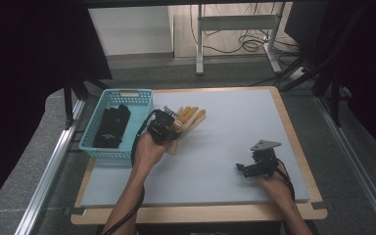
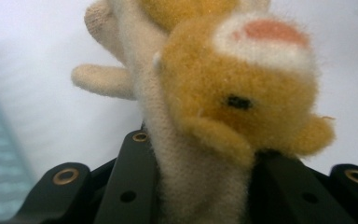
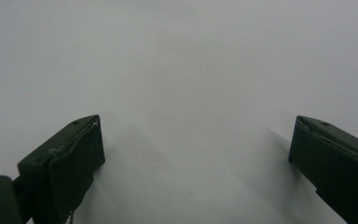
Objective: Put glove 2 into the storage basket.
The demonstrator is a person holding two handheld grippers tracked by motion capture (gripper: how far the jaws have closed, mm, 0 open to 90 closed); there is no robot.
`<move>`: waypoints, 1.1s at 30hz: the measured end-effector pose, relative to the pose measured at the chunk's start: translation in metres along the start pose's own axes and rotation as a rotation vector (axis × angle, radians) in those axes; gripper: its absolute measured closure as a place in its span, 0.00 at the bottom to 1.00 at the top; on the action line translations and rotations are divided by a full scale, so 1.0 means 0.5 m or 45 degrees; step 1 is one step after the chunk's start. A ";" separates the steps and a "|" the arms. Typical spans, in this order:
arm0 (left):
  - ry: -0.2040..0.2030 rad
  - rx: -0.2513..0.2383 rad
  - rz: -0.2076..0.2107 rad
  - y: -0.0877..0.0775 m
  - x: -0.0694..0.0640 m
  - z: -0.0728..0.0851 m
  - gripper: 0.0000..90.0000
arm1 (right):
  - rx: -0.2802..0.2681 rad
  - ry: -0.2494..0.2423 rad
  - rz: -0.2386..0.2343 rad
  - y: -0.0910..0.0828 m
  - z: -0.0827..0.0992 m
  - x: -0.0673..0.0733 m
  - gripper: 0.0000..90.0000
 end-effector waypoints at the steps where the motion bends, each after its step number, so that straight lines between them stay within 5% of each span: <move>1: -0.004 0.001 -0.013 -0.009 0.008 -0.002 0.81 | 0.001 0.001 0.000 0.000 0.000 0.000 0.03; 11: -0.116 -0.025 -0.149 -0.105 0.103 0.002 0.81 | 0.000 0.000 0.000 0.000 0.000 0.000 0.03; 20: -0.227 -0.006 -0.296 -0.168 0.199 0.041 0.81 | 0.000 0.000 0.000 0.000 0.000 0.000 0.03; 25: -0.297 0.028 -0.330 -0.165 0.250 0.067 0.80 | 0.000 0.000 0.000 0.000 0.000 -0.001 0.03; 33: -0.381 0.117 -0.325 -0.099 0.303 0.088 0.79 | 0.000 0.001 0.000 0.000 0.000 0.000 0.03</move>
Point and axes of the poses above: each handheld gripper's, and its own axes: y roughly forward along the jaws, z roughly out of its underside, x roughly to its left, the point moved 1 cm from there along y, roughly forward along the jaws, and after that the axes turned 9 degrees about z, right-handed, at the moved point
